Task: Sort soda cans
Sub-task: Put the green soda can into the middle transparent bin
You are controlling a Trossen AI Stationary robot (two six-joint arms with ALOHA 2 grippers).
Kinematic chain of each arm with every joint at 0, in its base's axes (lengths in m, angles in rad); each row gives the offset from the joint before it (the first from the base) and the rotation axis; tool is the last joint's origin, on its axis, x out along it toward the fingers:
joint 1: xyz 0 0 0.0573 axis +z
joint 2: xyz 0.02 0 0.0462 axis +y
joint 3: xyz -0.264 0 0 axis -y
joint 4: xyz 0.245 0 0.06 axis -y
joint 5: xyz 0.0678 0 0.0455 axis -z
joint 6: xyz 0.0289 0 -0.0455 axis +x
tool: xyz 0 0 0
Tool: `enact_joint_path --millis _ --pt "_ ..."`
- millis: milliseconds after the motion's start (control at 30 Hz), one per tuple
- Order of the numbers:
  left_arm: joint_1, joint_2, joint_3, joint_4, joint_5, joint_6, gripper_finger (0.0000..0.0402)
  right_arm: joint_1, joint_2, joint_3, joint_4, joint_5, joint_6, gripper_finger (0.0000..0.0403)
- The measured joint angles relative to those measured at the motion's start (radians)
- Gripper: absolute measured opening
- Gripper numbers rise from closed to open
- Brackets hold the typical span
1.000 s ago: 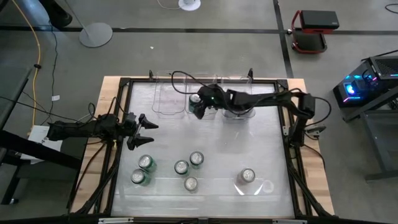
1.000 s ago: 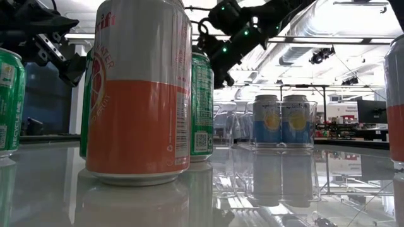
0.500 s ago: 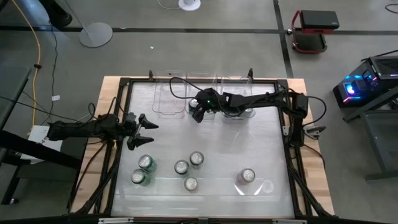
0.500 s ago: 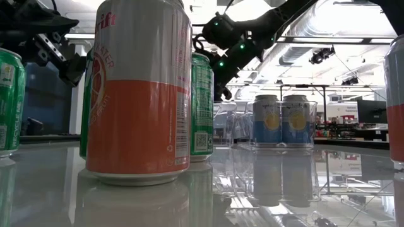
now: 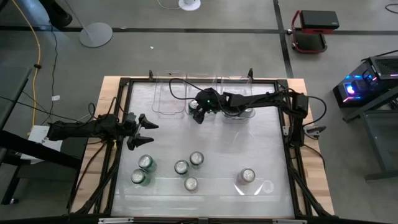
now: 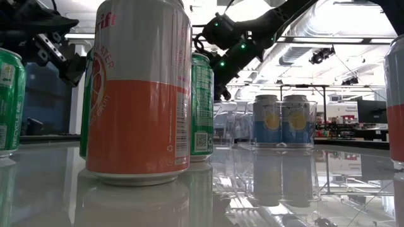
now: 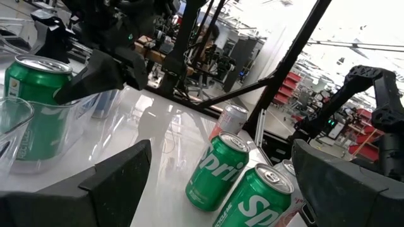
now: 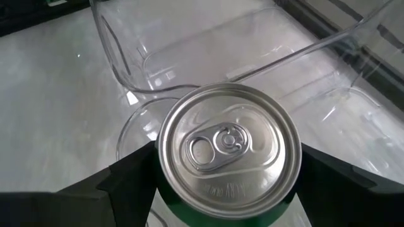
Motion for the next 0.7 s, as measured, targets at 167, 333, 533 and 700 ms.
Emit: enact_joint_path --millis 167,333,533,700 --pt "0.0 0.0 0.0 0.0 0.0 0.0 0.036 0.0 0.0 0.0 -0.014 -0.007 0.018 0.0312" --pt "0.0 0.0 0.0 0.0 0.0 0.0 0.036 0.0 0.0 0.0 -0.011 -0.015 0.017 0.0314" --pt "0.0 0.0 0.0 0.0 0.0 0.001 0.036 -0.007 -0.001 0.0 -0.003 -0.048 0.019 0.0342" --pt "0.0 0.0 0.0 0.0 0.0 0.0 0.036 -0.014 -0.002 0.0 -0.001 -0.048 0.02 0.0354"
